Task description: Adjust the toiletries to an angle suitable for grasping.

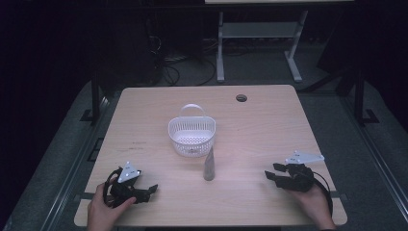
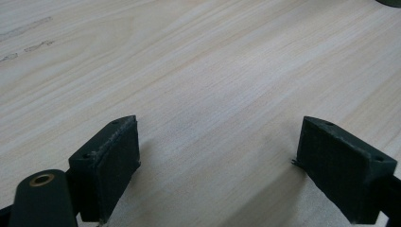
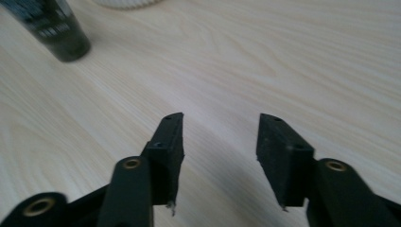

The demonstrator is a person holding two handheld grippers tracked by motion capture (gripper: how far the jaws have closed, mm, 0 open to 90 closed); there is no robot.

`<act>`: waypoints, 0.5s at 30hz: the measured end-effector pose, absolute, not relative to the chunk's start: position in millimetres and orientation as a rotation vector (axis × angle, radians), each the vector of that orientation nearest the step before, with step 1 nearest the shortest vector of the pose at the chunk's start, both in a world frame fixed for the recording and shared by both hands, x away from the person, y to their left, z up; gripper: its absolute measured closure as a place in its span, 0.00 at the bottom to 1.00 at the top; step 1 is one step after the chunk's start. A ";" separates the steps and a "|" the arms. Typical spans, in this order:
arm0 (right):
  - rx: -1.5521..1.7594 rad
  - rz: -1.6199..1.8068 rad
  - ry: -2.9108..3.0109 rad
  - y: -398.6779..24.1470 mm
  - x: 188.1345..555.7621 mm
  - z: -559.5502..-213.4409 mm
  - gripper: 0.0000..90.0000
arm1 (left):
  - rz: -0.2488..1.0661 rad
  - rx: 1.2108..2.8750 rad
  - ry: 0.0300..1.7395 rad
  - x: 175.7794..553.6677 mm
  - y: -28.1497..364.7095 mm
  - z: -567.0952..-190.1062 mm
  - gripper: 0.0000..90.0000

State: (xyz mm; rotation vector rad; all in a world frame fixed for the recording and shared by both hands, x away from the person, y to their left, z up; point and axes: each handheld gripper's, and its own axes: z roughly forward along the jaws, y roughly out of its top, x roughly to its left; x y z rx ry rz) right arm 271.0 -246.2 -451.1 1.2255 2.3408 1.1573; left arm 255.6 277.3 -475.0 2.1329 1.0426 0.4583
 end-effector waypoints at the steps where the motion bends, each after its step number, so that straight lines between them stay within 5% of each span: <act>1: 1.210 1.201 2.330 -244.4 271.3 -446.3 0.68 | 0.459 2.134 1.041 255.6 277.4 -475.0 0.14; 15: 1.105 1.341 2.366 -235.5 272.4 -427.6 0.99 | 0.459 2.132 1.045 255.9 277.2 -475.0 0.14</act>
